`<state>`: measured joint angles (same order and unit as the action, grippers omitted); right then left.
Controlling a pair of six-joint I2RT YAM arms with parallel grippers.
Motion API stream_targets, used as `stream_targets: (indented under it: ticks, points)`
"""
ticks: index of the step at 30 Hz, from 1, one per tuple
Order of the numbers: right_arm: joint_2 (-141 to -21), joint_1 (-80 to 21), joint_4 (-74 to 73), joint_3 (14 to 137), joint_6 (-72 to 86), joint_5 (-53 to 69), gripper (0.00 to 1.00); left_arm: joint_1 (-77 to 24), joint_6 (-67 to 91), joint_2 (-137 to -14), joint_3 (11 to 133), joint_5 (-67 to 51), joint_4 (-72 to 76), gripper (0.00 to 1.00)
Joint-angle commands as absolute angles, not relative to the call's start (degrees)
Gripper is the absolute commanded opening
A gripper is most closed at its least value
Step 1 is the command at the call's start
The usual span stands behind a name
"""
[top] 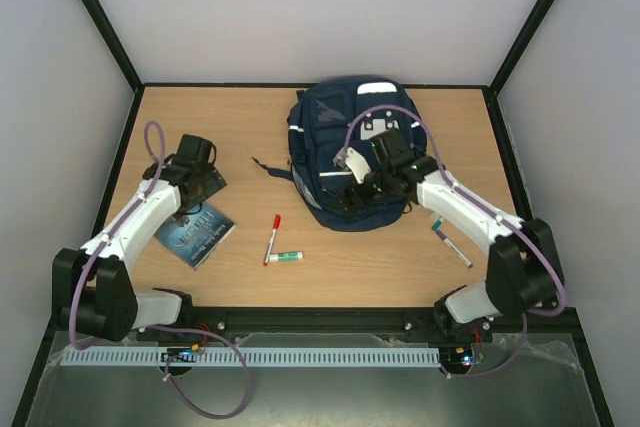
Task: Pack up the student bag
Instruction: Move the book to the center of the board.
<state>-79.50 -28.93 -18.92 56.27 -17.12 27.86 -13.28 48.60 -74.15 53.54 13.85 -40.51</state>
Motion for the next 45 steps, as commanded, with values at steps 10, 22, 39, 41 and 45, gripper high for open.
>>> stream_targets:
  ticks: [10, 22, 39, 41, 45]
  points:
    - [-96.69, -30.65, -26.51, 72.10, -13.49, 35.95, 0.78, 2.32, 52.08, -73.13, 43.73, 22.13, -35.94, 0.99]
    - [-103.09, -35.48, -30.09, 76.48, -14.91, 31.22, 0.75, 10.49, 47.53, -77.39, 34.56, 11.41, -25.11, 0.99]
    - [-125.64, -39.36, -28.91, 98.86, -0.94, 33.97, 0.74, -0.03, 40.61, -93.06, 42.76, 7.37, -16.47, 0.99]
    - [-127.90, -39.35, -28.40, 101.20, 0.43, 34.00, 0.74, -2.37, 39.52, -94.72, 44.17, 8.22, -16.41, 0.99]
    - [-133.33, -39.32, -29.21, 106.61, 3.91, 34.34, 0.74, -5.87, 37.60, -97.21, 45.69, 8.32, -15.66, 0.99]
